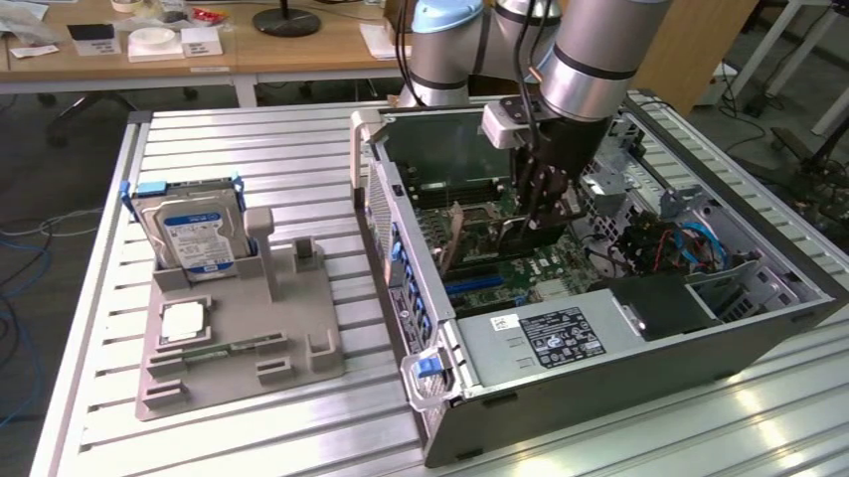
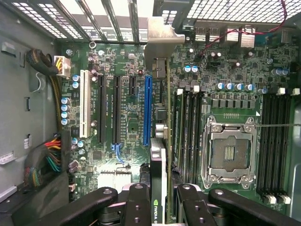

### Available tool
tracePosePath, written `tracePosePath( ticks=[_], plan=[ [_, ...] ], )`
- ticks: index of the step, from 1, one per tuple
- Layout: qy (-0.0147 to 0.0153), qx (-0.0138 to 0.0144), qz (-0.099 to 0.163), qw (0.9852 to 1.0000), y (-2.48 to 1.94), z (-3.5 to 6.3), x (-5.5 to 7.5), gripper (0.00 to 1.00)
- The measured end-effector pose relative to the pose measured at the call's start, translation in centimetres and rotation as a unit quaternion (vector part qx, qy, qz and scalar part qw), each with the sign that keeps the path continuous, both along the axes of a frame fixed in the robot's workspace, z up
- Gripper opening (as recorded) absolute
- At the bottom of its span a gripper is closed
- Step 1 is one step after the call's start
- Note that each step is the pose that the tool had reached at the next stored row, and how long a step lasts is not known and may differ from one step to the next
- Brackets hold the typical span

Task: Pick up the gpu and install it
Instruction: 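Insert the gpu into the slot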

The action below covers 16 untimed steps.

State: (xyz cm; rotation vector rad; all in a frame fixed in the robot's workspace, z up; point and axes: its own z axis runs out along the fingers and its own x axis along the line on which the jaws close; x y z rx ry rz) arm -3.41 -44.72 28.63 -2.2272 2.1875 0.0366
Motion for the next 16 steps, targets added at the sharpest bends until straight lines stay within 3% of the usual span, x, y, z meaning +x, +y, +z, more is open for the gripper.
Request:
tracePosePath(
  ticks=[16],
  plan=[
    [-0.0005,0.0,0.0,1.0,0.0,-0.48,-0.7,0.27]
  ],
)
